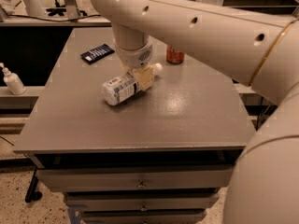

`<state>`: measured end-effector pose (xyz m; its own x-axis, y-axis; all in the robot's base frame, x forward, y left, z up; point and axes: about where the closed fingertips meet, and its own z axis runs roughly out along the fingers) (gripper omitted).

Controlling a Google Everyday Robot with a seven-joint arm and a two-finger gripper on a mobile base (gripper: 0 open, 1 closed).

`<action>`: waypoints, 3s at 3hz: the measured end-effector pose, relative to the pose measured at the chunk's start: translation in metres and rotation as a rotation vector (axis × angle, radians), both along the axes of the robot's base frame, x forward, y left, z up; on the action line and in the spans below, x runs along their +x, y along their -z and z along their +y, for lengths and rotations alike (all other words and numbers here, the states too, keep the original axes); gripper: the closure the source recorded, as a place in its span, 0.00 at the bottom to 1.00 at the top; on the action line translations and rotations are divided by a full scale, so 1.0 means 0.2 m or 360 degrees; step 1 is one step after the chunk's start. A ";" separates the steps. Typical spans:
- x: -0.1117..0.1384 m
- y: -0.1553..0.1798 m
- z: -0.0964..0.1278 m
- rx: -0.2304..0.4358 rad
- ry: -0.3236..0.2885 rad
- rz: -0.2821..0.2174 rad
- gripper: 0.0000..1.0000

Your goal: Place blue plastic bottle upright

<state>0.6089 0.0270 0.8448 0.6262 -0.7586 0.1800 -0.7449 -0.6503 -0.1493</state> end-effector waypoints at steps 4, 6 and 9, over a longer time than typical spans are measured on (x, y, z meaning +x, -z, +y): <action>0.00 -0.16 0.08 -0.0011 -0.0214 -0.0226 1.00; -0.09 -0.42 0.19 -0.0125 -0.0806 -0.0791 1.00; 0.00 -0.65 0.33 0.0250 -0.1171 -0.1014 1.00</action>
Offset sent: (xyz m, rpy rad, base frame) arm 0.0057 0.0131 0.0156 0.0211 -0.0316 0.0455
